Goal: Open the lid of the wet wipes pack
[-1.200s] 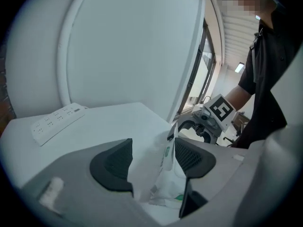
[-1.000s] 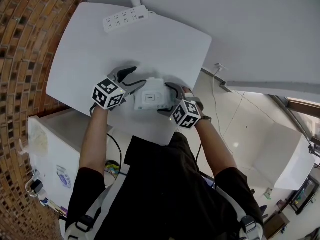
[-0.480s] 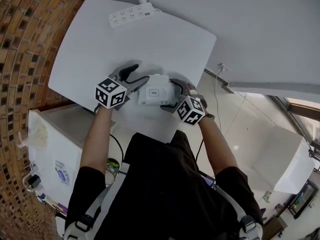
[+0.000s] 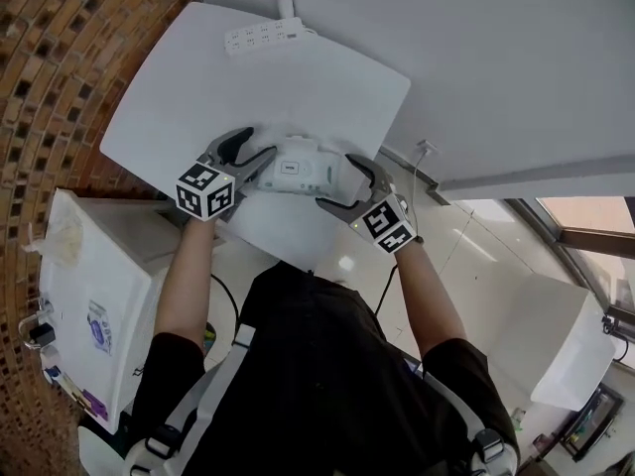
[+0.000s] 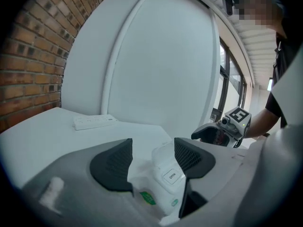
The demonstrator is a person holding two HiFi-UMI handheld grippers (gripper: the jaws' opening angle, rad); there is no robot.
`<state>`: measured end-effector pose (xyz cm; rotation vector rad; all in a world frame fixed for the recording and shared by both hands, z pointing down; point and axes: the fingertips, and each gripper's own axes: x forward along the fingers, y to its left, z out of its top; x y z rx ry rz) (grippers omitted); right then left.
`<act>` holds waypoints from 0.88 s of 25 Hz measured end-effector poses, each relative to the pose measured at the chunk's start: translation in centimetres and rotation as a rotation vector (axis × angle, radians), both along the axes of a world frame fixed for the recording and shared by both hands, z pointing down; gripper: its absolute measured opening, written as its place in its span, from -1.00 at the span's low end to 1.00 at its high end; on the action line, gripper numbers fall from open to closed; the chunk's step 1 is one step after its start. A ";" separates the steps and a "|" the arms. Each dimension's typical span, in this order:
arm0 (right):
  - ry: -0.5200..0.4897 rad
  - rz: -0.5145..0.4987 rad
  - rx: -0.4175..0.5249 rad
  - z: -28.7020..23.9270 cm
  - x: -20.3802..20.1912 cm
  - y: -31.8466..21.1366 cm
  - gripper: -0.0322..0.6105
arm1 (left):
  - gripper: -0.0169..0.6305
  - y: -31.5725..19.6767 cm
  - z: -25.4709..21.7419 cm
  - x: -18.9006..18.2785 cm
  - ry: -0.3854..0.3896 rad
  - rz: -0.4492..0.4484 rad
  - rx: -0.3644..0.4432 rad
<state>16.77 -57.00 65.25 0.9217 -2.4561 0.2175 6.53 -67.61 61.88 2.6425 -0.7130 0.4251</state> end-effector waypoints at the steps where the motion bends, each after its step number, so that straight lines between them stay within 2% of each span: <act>1: -0.015 0.006 0.012 -0.7 0.5 0.6 0.47 | -0.08 0.7 -0.8 0.0 0.019 -0.020 0.013; 4: -0.049 0.021 0.041 -2.6 1.8 2.3 0.38 | -0.08 3.4 -3.0 0.5 0.054 -0.056 0.064; 8: -0.053 0.008 0.091 -5.4 3.4 6.2 0.33 | -0.09 8.4 -5.0 1.7 0.044 -0.049 0.126; 10: -0.068 0.010 0.126 -7.4 4.8 8.0 0.18 | -0.09 10.9 -6.4 2.1 0.054 -0.058 0.158; 12: -0.117 0.031 0.148 -9.3 6.2 9.5 0.04 | -0.53 13.3 -8.1 2.4 0.074 -0.082 0.200; 14: -0.154 0.047 0.159 -10.6 6.8 11.3 -0.09 | -0.80 16.1 -9.5 2.5 0.108 -0.101 0.228; 15: -0.160 0.044 0.167 -10.9 6.7 12.2 -0.23 | -0.90 17.5 -10.1 2.5 0.125 -0.107 0.238; 19: -0.208 0.015 0.207 -12.7 5.1 15.3 -0.58 | -0.94 21.7 -11.3 0.5 0.126 -0.156 0.266; 22: -0.235 0.029 0.219 -13.8 4.9 17.2 -0.66 | -0.94 24.2 -12.2 -0.6 0.132 -0.180 0.275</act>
